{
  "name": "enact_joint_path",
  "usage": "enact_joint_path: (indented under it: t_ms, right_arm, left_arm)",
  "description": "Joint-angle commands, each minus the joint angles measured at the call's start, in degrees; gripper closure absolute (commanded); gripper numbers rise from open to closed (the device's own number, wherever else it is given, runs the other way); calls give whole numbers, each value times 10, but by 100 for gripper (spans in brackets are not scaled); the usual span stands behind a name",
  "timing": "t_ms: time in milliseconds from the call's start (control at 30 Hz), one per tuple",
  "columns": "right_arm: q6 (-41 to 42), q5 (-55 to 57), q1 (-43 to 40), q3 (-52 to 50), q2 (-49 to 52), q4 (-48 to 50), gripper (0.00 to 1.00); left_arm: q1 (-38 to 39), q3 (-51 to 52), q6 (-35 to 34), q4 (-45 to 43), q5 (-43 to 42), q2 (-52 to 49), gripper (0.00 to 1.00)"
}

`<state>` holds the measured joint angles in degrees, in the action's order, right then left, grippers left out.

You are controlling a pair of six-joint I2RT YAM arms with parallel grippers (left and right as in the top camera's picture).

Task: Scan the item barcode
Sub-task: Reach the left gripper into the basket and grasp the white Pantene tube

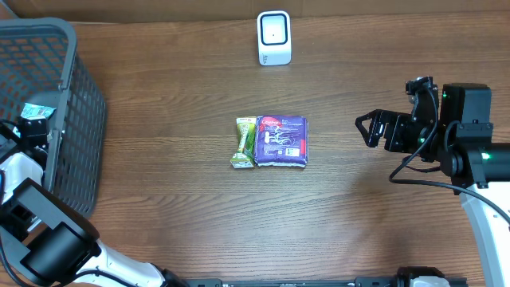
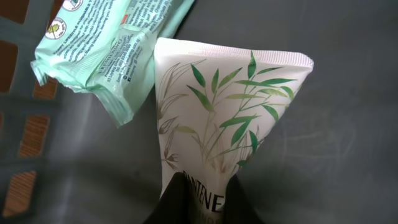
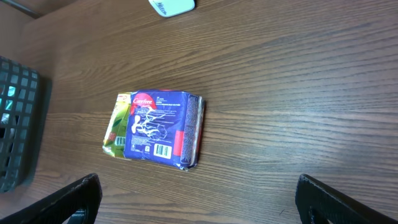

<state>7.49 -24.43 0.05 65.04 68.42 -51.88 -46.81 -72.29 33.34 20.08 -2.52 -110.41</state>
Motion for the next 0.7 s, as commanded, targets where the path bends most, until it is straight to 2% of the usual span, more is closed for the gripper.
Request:
enact_joint_path:
  t_ms: [0, 67, 267, 467, 667]
  right_arm:
    - [-3, 4, 2, 9, -1, 3, 0]
    - [-3, 4, 2, 9, -1, 3, 0]
    - [-3, 4, 2, 9, -1, 4, 0]
    - [-3, 3, 2, 9, -1, 3, 0]
    - [-3, 3, 2, 9, -1, 3, 0]
  left_arm:
    - [13, 5, -108, 24, -22, -2, 96]
    - [21, -21, -134, 24, -47, 35, 96]
    - [36, -83, -224, 29, -50, 155, 96]
    - [38, -85, -252, 36, -41, 249, 96]
    - [40, -86, -321, 32, -48, 329, 96]
